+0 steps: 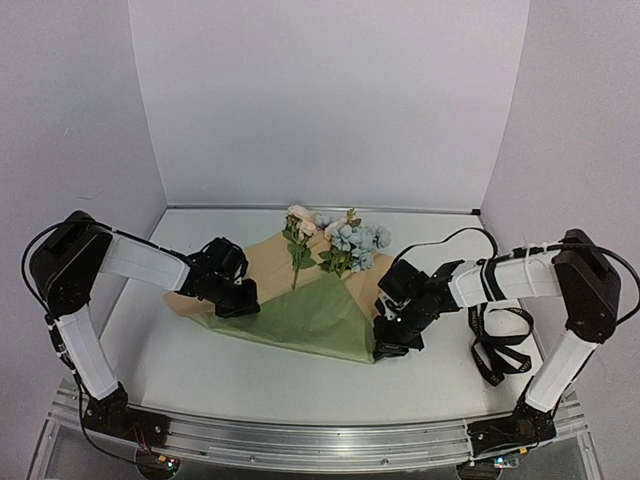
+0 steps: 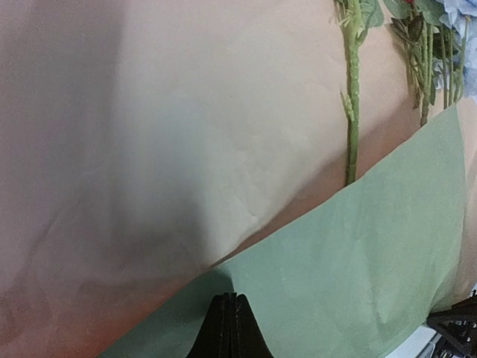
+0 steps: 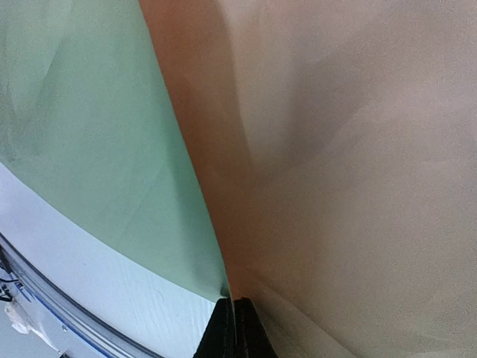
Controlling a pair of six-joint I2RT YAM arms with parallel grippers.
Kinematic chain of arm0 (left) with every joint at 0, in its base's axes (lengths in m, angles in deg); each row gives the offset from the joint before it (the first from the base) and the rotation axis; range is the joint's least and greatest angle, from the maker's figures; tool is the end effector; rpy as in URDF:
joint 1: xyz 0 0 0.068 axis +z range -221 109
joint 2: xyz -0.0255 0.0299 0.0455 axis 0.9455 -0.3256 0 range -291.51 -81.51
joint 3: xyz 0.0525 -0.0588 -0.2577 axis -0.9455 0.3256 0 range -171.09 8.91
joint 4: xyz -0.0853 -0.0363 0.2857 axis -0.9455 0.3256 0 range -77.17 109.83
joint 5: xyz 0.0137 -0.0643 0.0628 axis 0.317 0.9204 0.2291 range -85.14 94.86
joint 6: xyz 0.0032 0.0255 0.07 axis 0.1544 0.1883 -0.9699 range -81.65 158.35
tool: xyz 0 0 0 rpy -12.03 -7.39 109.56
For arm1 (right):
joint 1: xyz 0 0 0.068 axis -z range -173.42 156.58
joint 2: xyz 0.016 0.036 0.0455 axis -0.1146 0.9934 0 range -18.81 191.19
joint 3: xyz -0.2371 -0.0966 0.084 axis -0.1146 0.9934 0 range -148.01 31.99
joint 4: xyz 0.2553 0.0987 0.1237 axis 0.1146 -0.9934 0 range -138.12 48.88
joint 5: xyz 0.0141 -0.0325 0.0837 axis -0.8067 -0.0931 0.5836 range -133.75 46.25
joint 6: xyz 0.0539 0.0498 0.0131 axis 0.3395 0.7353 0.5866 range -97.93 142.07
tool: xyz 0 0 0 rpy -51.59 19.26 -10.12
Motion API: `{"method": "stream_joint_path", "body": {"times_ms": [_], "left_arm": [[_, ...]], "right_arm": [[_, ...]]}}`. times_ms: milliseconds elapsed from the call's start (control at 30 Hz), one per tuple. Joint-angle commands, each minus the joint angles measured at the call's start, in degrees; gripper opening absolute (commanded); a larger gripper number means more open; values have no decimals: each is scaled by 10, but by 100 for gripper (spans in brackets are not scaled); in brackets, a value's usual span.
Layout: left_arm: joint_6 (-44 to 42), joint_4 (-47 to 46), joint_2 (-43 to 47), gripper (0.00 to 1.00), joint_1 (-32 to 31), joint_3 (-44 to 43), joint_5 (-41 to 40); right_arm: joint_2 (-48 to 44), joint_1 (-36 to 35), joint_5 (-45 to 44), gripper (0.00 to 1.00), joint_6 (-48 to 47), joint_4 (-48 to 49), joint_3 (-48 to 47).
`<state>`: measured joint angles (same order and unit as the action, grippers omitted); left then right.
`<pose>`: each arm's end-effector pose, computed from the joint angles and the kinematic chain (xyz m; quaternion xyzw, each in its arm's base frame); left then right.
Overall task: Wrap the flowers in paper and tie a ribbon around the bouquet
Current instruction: Press the fold line of the 1/4-folded wrapping paper.
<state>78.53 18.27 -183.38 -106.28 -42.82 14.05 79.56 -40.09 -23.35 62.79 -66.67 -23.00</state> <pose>0.3042 -0.2275 0.0752 -0.0170 0.9523 -0.2411 0.1864 0.2276 0.2731 0.0946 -0.0825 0.9646 0.2503 0.0098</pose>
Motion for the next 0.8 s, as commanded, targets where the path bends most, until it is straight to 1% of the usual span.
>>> {"method": "stream_joint_path", "body": {"times_ms": [0,100,233,333,400,433,500,567,600,700,767], "left_arm": [[0,9,44,0,0,14,-12],[-3,13,70,0,0,42,-20],[-23,3,112,0,-9,54,13],[-37,11,125,2,-21,41,14],[-40,25,115,2,-22,33,1],[-40,28,108,2,-23,34,-7],[-33,28,96,1,-23,44,-22],[-10,40,82,0,-21,53,-54],[5,48,75,0,-20,57,-68],[44,61,56,0,-13,74,-84],[69,58,52,0,-12,85,-86]], "right_arm": [[11,-1,-54,1,-34,-95,-70],[51,2,-53,3,-33,-132,-133],[95,2,-61,4,-1,-168,-193],[107,2,-72,16,22,-183,-216],[109,2,-85,21,34,-185,-222],[110,2,-92,26,38,-187,-225],[109,2,-109,41,41,-192,-228],[97,2,-121,53,39,-193,-220],[83,2,-129,60,36,-192,-209],[24,2,-161,78,28,-171,-150],[-18,2,-172,87,26,-152,-106]]}}
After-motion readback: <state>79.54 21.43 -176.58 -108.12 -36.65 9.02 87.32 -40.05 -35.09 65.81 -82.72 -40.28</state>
